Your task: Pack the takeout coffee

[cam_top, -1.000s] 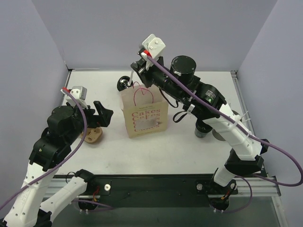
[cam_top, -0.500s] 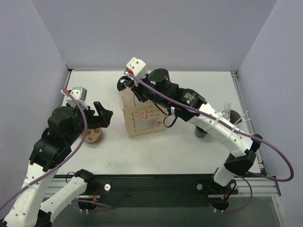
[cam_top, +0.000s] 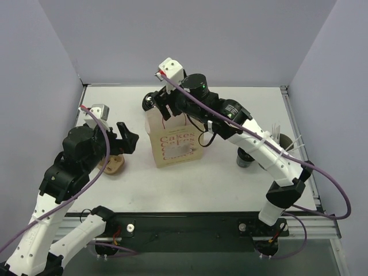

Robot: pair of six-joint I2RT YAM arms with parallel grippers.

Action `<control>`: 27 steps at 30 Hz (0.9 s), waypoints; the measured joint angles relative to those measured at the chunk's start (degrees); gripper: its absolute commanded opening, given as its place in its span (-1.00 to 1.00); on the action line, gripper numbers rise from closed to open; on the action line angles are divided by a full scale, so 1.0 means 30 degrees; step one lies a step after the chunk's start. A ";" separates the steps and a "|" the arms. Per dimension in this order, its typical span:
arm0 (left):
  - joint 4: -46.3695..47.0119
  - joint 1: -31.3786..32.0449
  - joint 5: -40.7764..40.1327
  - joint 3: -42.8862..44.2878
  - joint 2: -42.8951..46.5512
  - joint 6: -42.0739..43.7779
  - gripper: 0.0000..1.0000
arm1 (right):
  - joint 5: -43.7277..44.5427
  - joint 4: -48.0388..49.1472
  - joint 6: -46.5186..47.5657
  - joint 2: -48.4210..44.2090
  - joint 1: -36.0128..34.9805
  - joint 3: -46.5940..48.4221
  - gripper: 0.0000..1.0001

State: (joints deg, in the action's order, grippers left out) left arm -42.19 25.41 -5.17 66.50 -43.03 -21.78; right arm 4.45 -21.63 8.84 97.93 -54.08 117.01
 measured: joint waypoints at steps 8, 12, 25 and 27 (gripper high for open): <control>0.1392 -0.0007 0.1268 0.0379 -0.1282 0.0481 0.94 | 0.3461 -0.1647 -0.3920 -0.5370 -0.0095 -0.3993 1.00; 0.2659 -0.0007 0.2463 0.0357 -0.1311 0.0648 0.94 | 0.4823 -0.2441 -0.5865 -0.8976 0.0386 -0.6827 1.00; 0.7599 -0.0007 0.5042 -0.3082 0.1326 0.0277 0.95 | 0.6725 -0.6054 -1.5067 -1.2276 0.0714 -1.0652 1.00; 0.7759 -0.0007 0.5217 -0.3395 0.1399 0.0051 0.95 | 0.6739 -0.6448 -1.5635 -1.2488 0.0714 -1.1366 1.00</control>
State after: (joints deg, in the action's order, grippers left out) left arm -18.92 25.39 10.48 56.31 -38.83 -21.63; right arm 24.67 -40.97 -38.06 60.47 -51.94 82.91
